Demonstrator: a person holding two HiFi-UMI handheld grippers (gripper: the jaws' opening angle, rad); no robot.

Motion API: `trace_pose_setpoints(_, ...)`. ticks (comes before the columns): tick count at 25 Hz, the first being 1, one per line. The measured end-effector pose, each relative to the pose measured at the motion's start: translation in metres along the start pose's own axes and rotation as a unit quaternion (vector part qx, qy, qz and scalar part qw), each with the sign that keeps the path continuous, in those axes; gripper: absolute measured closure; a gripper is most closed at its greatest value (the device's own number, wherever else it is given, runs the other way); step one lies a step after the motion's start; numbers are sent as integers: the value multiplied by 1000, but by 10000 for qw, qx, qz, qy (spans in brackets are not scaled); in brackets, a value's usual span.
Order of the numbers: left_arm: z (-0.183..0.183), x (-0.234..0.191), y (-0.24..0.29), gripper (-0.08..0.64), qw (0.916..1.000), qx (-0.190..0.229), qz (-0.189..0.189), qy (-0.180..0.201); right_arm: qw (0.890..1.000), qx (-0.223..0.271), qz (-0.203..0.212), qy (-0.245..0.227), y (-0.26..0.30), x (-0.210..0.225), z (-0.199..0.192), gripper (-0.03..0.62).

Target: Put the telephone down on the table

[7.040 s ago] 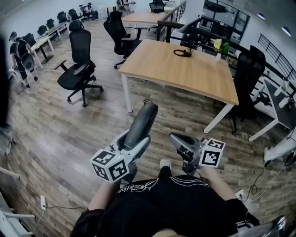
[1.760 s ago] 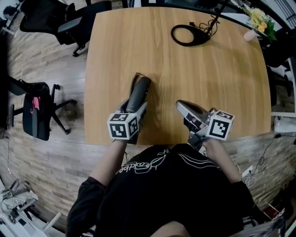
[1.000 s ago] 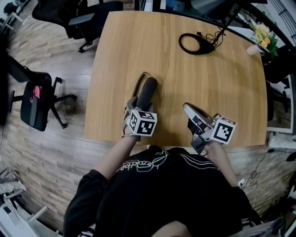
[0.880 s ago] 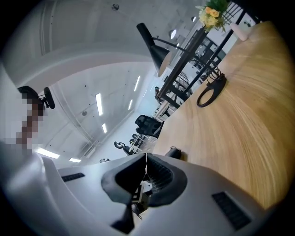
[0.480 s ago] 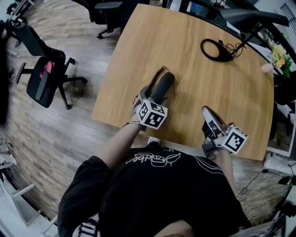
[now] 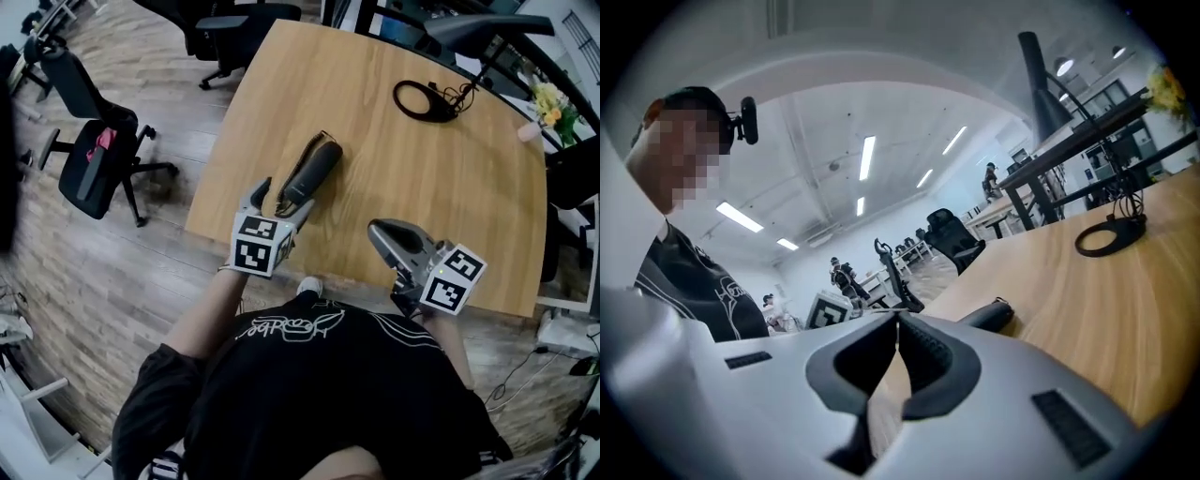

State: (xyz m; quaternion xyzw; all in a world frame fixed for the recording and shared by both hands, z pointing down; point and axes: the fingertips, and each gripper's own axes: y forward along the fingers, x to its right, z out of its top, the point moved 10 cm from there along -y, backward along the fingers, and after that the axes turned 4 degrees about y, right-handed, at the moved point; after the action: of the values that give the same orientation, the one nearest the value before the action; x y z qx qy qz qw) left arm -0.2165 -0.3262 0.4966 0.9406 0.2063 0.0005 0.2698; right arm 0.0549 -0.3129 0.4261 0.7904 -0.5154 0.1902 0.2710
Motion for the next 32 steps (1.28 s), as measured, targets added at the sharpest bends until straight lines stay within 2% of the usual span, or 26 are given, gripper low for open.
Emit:
trace_pose_setpoints(3,20,19,-49,181,9974,683,-182,-157,9997,-62,92,-211,-7,-21,-10,551)
trace_pose_setpoints(5,32,41,-78,191,9933,967,-575,-278,9995,-2,205,-225,-18,-36,-14,551)
trace_pose_setpoints(6,37,55,-92,218,9900,1083,-831,-356,9993,50,288,-215,-26,-44,-17,552)
trace_pose_setpoints(7,40,69,-107,313,9857,1202,-1104,-430,9990,103,363,-224,-35,-55,-22,552)
trace_pose_setpoints(8,42,85,-121,440,9805,1327,-1365,-493,9987,157,417,-257,-46,-66,-28,552)
trace_pose_setpoints(9,43,103,-136,486,9751,1446,-1592,-541,9983,215,458,-299,-59,-78,-34,552)
trace_pose_setpoints(11,39,138,-162,528,9658,1613,-1946,-585,9970,372,623,-263,-87,-101,-46,552)
trace_pose_setpoints(15,24,194,-202,554,9554,1629,-2414,-489,9855,838,1471,147,-133,-144,-64,552)
trace_pose_setpoints(17,16,222,-224,554,9508,1700,-2548,-452,9842,935,1498,121,-157,-164,-78,552)
trace_pose_setpoints(20,2,261,-255,554,9460,1830,-2630,-480,9875,1002,1220,23,-195,-186,-101,552)
trace_pose_setpoints(24,-11,300,-283,554,9411,1942,-2713,-540,9853,1290,1122,-29,-240,-207,-121,552)
trace_pose_setpoints(28,-17,322,-305,554,9406,2131,-2593,-516,9842,1318,1154,-272,-263,-229,-129,552)
trace_pose_setpoints(32,-29,330,-325,554,9371,2209,-2630,-619,9822,1404,1167,-445,-270,-254,-136,552)
